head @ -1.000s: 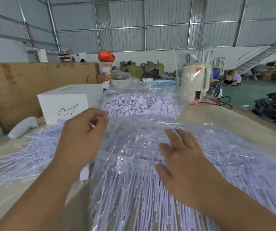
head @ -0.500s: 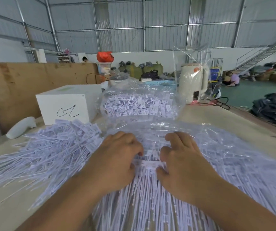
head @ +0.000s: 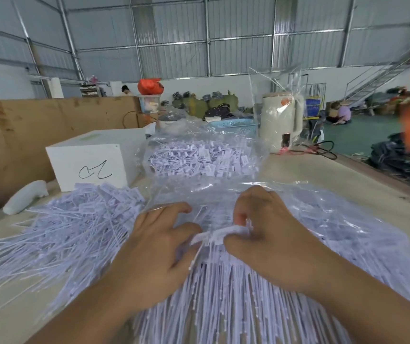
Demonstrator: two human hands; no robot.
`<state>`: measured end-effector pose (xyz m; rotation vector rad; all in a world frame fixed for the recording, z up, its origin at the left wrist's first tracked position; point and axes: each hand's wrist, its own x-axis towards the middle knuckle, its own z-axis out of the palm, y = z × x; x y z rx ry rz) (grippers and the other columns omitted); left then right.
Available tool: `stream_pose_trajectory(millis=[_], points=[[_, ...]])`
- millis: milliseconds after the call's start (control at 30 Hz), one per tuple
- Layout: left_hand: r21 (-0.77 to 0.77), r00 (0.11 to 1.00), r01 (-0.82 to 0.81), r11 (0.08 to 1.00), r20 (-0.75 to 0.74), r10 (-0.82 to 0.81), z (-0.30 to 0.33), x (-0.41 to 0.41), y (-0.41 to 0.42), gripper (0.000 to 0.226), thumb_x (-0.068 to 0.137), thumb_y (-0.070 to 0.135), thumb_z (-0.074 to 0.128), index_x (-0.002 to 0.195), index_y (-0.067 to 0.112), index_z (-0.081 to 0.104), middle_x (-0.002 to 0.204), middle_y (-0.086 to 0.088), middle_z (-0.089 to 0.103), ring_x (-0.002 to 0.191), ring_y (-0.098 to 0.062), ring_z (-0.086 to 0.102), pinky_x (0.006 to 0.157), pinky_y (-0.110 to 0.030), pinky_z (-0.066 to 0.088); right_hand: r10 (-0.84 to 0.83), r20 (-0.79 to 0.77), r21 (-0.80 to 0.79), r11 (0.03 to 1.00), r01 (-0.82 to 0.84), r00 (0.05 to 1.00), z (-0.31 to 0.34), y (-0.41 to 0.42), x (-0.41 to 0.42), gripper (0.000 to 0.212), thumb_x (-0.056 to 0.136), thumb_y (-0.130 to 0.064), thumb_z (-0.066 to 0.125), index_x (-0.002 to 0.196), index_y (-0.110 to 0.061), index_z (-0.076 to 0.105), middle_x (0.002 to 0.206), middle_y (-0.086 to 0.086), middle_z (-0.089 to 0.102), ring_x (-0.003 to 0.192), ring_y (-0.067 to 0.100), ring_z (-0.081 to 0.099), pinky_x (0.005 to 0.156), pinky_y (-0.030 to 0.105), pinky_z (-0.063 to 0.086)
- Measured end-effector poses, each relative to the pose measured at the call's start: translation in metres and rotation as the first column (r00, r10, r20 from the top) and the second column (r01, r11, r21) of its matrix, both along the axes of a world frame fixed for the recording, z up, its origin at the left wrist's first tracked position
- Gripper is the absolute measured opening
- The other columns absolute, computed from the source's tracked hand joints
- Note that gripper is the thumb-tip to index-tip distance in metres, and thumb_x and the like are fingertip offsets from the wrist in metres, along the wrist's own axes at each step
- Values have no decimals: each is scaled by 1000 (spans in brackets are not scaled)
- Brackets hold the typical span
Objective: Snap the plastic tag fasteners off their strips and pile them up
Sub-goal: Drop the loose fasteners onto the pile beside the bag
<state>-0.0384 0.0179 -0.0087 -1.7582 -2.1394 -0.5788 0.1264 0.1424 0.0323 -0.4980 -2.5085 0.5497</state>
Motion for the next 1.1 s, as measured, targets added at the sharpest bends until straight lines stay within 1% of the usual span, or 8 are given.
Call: stream_pose_trajectory(millis=[133,200,400,567,633,767,933,1100], points=[[-17,981,61,998,186,-56,3,-8,-6,47,72,79,40,112,56,48,126,38,34,125,17,18,100,-9,9,80,-169,-331,934,-133,982,4,1,3,25,83,-12,66,71,-17,45,90,-6,45,57,-1,42,51,15,30],[-51,964,65,997,260,-50,5,-12,-7,45,66,81,43,107,63,43,125,44,31,126,18,15,104,-14,12,95,-226,-469,862,-194,970,5,4,4,24,83,-8,67,72,-13,46,84,-5,45,38,3,35,41,16,29],[-9,874,126,992,474,-107,11,-25,-12,42,68,63,64,108,52,60,124,44,42,125,16,31,112,-28,25,120,-201,-569,794,-216,972,6,7,4,21,66,-29,68,61,-19,50,60,11,33,47,17,25,47,33,19],[-28,819,168,985,560,-124,11,-29,-16,44,69,77,55,109,58,59,126,44,42,128,15,29,112,-35,26,197,-96,-483,848,-219,976,9,10,10,27,72,-31,70,63,-20,47,58,4,36,45,16,27,49,30,24],[-70,860,153,986,500,-97,8,-31,-15,30,79,60,62,108,62,57,127,47,36,130,15,24,113,-35,23,245,60,-430,881,-197,968,11,10,12,33,78,-33,75,66,-27,46,59,-3,39,50,16,33,53,29,27],[-75,879,145,987,467,-94,3,-36,-14,42,89,24,66,107,61,59,129,45,36,134,9,24,116,-38,20,182,287,-163,977,-140,940,7,4,9,43,68,-40,80,72,-26,40,83,-4,43,65,11,38,59,30,32],[172,808,132,976,552,-207,6,-31,-13,47,86,-4,65,99,41,73,116,32,61,116,11,51,98,-4,32,123,303,-76,992,-104,945,1,2,7,31,72,-39,67,70,-41,36,84,-8,38,68,7,39,56,24,32],[287,889,25,958,431,-152,7,-23,-10,46,88,-3,62,104,38,72,112,35,62,109,14,54,89,4,32,91,394,100,985,-142,914,-11,-3,2,28,86,-33,48,114,-38,45,88,-8,42,95,17,39,64,27,33]])
